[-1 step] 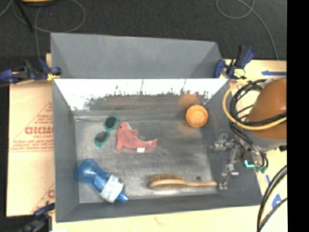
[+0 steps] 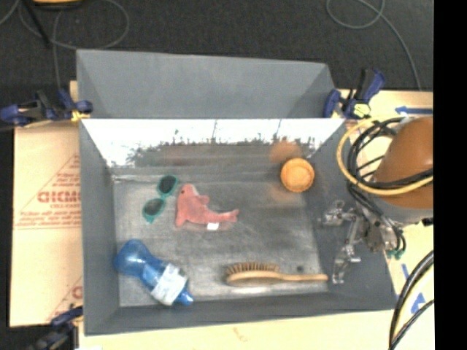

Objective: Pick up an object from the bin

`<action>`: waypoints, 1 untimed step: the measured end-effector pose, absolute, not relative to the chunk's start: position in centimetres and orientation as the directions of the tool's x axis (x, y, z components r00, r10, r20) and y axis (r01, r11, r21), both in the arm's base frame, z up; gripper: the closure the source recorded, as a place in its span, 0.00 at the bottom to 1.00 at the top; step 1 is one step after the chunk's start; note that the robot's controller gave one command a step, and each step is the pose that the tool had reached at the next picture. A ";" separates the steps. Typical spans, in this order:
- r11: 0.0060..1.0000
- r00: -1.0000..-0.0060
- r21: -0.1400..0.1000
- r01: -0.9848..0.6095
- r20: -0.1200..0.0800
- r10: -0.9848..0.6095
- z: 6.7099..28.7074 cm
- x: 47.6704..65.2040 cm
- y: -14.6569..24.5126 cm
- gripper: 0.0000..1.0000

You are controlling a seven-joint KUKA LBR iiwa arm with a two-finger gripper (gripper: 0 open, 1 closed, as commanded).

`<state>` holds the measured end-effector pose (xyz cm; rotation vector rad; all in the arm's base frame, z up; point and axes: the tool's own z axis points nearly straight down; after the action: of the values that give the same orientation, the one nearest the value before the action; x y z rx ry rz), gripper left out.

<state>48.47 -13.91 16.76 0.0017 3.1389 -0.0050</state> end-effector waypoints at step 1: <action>0.990 -0.990 -0.004 -0.141 -0.003 -0.141 7.3 47.9 -10.5 1.00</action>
Offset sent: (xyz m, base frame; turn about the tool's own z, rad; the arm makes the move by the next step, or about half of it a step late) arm 0.0000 0.0000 0.0000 0.0000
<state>47.93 -10.47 7.28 -0.2215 3.1302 -0.0055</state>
